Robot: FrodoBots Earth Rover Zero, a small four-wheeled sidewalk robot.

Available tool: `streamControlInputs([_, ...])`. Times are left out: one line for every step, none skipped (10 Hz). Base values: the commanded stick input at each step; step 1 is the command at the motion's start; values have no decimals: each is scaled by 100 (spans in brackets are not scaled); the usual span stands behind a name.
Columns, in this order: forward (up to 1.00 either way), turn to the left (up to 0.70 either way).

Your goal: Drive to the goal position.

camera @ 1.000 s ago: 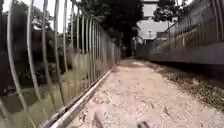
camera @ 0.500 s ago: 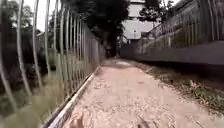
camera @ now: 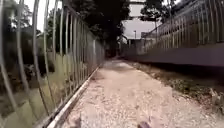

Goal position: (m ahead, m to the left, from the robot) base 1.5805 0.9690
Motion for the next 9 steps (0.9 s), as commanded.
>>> streamControlInputs([100,-3])
streamControlInputs([100,-2])
streamControlInputs([100,-5])
streamControlInputs([100,-9])
streamControlInputs([100,-13])
streamControlInputs([100,-17])
streamControlInputs([100,-20])
streamControlInputs([100,-9])
streamControlInputs([100,0])
